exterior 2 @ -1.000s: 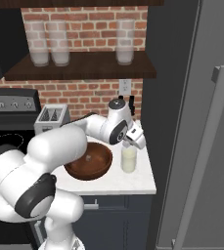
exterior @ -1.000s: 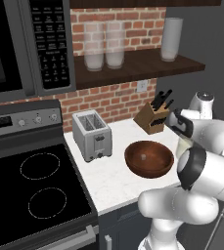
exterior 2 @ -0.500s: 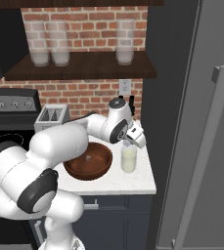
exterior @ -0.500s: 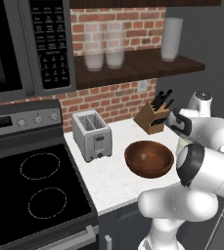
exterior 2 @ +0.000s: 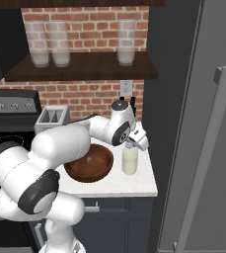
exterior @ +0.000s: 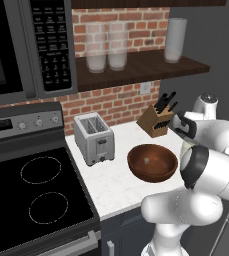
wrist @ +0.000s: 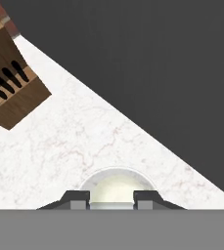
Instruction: Grab a lemon wedge from the fridge and one ice cube from the ice bowl, and put them in the glass of lemonade.
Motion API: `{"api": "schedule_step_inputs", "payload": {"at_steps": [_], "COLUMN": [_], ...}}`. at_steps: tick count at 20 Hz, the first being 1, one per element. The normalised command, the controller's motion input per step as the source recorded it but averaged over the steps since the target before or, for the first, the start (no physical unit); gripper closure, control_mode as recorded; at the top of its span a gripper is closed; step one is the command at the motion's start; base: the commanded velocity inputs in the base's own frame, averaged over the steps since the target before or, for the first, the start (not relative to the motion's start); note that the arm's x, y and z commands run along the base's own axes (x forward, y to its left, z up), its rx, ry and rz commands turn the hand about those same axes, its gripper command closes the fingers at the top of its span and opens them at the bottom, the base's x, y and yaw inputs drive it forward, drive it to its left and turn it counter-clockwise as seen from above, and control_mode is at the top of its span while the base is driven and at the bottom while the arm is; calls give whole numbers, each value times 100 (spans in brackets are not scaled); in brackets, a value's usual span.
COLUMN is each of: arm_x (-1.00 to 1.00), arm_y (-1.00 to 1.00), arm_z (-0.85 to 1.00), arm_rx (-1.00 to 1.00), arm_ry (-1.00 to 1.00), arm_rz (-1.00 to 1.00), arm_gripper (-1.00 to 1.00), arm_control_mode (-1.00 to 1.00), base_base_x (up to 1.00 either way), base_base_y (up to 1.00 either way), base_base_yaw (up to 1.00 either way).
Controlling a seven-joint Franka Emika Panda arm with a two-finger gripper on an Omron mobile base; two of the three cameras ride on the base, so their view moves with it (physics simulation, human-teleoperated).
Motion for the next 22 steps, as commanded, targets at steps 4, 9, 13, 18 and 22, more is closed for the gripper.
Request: {"api": "schedule_step_inputs", "payload": {"at_steps": [4,9,13,18,22], "arm_x": [0,0,0,0,0], "arm_y": [0,0,0,0,0], "arm_z": [-22,0,0,0,0], "arm_rx": [0,0,0,0,0], "arm_ry": [0,0,0,0,0], "arm_rz": [-1,0,0,0,0], "arm_gripper": [100,100,-100,-100,-100], "arm_control_mode": [-100,-100,-100,-100,-100], "base_base_x": [0,0,0,0,0], "base_base_y": [0,0,0,0,0], "base_base_yaw": [0,0,0,0,0]}}
